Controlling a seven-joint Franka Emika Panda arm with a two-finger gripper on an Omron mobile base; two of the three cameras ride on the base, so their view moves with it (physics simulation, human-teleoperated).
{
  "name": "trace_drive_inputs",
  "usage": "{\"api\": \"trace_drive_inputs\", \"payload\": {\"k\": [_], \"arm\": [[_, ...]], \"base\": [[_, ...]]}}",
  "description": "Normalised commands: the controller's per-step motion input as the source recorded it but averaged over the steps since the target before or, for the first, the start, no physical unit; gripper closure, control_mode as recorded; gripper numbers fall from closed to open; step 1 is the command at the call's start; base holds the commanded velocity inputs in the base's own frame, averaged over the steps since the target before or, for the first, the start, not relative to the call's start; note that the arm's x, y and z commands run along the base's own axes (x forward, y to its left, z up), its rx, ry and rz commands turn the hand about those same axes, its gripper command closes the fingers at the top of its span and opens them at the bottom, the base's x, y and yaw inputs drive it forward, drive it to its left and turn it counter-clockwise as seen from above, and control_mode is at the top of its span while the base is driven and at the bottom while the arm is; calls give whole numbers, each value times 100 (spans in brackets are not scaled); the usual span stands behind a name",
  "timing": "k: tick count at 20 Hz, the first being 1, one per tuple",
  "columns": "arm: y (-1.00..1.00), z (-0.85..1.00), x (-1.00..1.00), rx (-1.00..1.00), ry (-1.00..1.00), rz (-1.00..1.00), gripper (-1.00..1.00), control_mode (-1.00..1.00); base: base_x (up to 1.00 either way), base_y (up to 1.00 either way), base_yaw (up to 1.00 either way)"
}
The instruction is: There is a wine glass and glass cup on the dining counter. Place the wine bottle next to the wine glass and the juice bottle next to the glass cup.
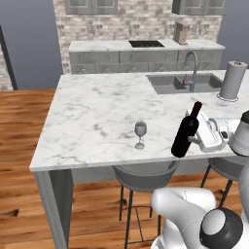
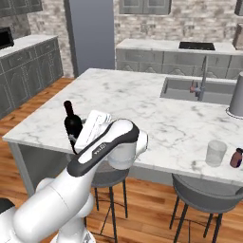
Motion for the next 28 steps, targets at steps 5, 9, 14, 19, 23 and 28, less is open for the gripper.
{"api": "trace_drive_inputs", "payload": {"k": [5,9,14,19,23,28], "arm": [[0,0,0,0,0,0,100,100],[0,0,0,0,0,0,100,100],[-9,0,0,0,-1,0,100,-100],[-85,0,0,3,-2,0,100,-100],[-83,0,50,0,0,0,100,-100],[-18,-19,94,-3,3,0,100,-100]], "base": [[11,-24,18],[0,0,0],[0,-7,0],[0,0,0],[0,0,0],[0,0,0]]}}
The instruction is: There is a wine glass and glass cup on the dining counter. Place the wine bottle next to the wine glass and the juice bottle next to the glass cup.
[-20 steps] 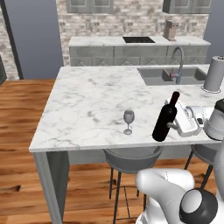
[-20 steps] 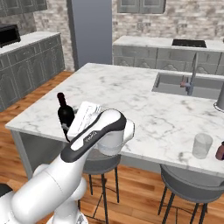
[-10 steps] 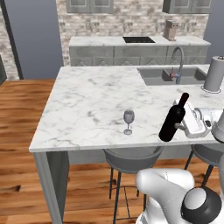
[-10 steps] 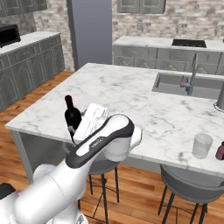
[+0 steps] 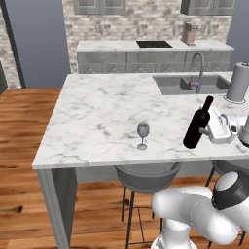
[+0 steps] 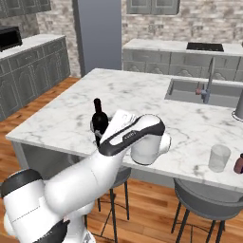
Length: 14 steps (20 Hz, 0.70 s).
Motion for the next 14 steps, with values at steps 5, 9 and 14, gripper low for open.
{"api": "trace_drive_inputs", "payload": {"k": [5,9,14], "arm": [[0,-61,78,-5,3,1,100,-100],[0,-56,47,-2,0,1,100,-100],[13,-16,7,-4,-7,1,100,-100]], "base": [[0,0,0],[0,0,0],[0,0,0]]}}
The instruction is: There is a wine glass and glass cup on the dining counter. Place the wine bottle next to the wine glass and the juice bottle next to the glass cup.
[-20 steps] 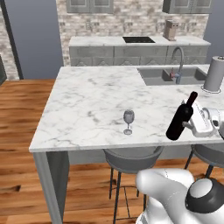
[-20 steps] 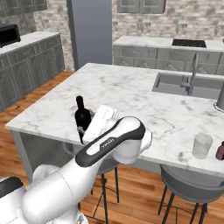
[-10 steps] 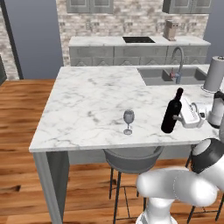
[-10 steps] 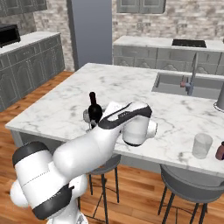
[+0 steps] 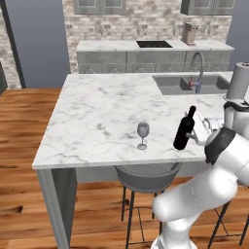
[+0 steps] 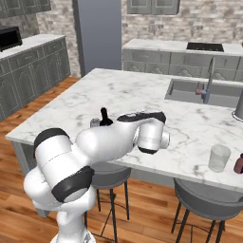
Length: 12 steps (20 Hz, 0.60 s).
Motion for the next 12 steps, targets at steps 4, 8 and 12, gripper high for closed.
{"api": "trace_drive_inputs", "payload": {"k": [4,8,12], "arm": [[1,-9,16,-3,-7,0,100,-100],[29,-20,7,-1,0,0,100,-100],[28,-14,10,0,0,0,100,-100]], "base": [[0,0,0],[0,0,0],[0,0,0]]}}
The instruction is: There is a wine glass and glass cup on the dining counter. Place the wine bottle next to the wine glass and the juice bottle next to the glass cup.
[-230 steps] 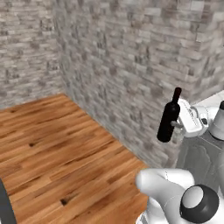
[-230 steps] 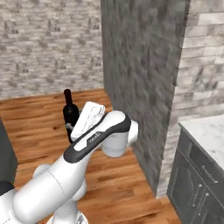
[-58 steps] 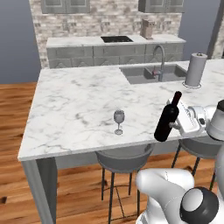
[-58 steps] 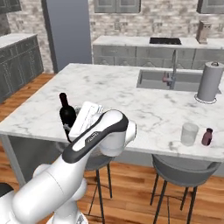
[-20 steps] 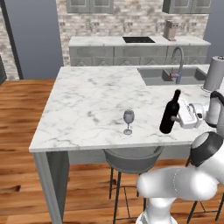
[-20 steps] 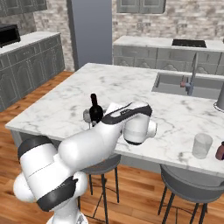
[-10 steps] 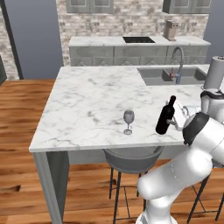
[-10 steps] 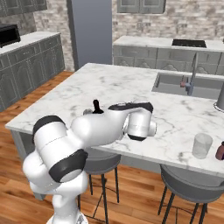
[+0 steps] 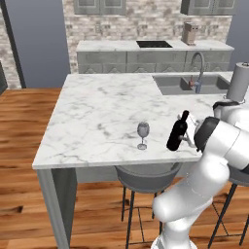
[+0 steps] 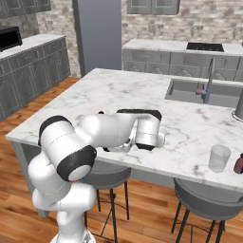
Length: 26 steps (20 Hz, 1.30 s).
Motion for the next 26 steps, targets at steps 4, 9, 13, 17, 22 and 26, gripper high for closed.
{"api": "trace_drive_inputs", "payload": {"k": [4,9,13,17,22,26], "arm": [[2,0,10,0,-1,0,100,-100],[0,-16,6,0,-3,0,100,-100],[0,-14,7,0,-4,0,100,-100],[0,-12,8,0,-4,0,100,-100],[0,-22,20,0,0,0,100,-100],[0,-17,31,0,0,0,100,-100]], "base": [[0,0,0],[0,0,0],[0,0,0],[0,0,0],[0,0,0],[0,0,0]]}}
